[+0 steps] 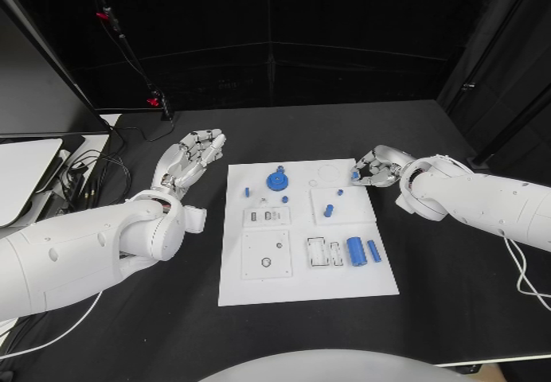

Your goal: Assemble the parts on the task board

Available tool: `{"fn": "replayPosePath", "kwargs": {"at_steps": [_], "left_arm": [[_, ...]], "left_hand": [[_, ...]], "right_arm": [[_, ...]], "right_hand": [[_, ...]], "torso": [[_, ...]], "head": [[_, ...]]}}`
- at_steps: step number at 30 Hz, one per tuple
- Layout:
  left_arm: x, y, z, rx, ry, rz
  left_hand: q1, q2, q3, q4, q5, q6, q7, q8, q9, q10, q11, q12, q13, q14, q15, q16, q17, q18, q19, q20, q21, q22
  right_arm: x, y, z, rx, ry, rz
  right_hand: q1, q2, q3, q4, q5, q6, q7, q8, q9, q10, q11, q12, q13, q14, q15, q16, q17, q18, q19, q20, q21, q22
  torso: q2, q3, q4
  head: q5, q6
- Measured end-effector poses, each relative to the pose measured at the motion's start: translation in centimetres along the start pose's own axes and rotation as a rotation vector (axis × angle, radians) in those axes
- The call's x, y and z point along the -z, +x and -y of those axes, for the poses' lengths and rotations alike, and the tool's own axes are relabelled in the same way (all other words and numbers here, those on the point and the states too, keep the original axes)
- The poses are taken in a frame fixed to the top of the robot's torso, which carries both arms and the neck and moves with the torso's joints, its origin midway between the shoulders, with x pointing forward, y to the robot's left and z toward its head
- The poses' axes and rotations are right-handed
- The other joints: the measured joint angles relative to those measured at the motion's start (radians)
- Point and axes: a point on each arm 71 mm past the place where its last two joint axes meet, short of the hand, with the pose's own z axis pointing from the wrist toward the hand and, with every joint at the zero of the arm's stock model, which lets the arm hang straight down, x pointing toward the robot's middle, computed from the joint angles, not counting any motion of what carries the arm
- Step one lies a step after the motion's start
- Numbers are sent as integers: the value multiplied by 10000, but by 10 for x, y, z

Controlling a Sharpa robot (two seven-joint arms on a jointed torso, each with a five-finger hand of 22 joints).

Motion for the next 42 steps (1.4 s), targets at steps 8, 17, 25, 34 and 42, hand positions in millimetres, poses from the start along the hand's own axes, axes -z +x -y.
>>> {"fn": "replayPosePath", "kwargs": {"at_steps": [8,17,25,34,42], "left_arm": [[0,-1,0,-5,-2,9],[0,-1,0,-7,-2,11],[0,-1,0,-6,-2,10],[0,-1,0,-6,-2,10],[0,-1,0,-10,-9,16]], "left_hand": [[0,0,0,0,0,0,0,0,0,0,0,0,0,0,0,0,0,0,0,0,0,0],[0,0,0,0,0,0,0,0,0,0,0,0,0,0,0,0,0,0,-36,36,0,0],[0,0,0,0,0,0,0,0,0,0,0,0,0,0,0,0,0,0,-36,36,0,0],[0,0,0,0,0,0,0,0,0,0,0,0,0,0,0,0,0,0,-35,36,0,0],[0,0,0,0,0,0,0,0,0,0,0,0,0,0,0,0,0,0,-36,36,0,0]], "right_arm": [[0,0,0,10,16,8],[0,0,0,15,11,44],[0,-1,-1,10,-37,163],[0,-4,-4,-4,-304,655],[6,-5,-17,-293,-1005,1316]], "right_hand": [[40,40,0,0,0,86,-47,7,8,0,0,0,0,0,0,0,-1,-1,0,0,0,0],[40,40,0,0,0,360,-61,118,34,0,0,0,0,0,0,0,-2,0,0,1,0,0],[18,516,180,44,34,877,-64,223,46,0,0,0,0,0,0,0,-2,0,1,1,0,0],[184,715,285,-64,83,1130,13,286,46,0,0,0,1,0,0,0,-3,0,1,1,0,0],[226,755,284,-65,81,1143,22,285,48,0,0,0,1,0,0,0,-3,0,1,1,0,0]], "torso": [[0,1,0],[7,0,0],[7,-1,0],[6,1,0],[-8,-1,4]], "head": [[12,8],[-15,-29],[-19,-35],[-9,-15],[92,37]]}}
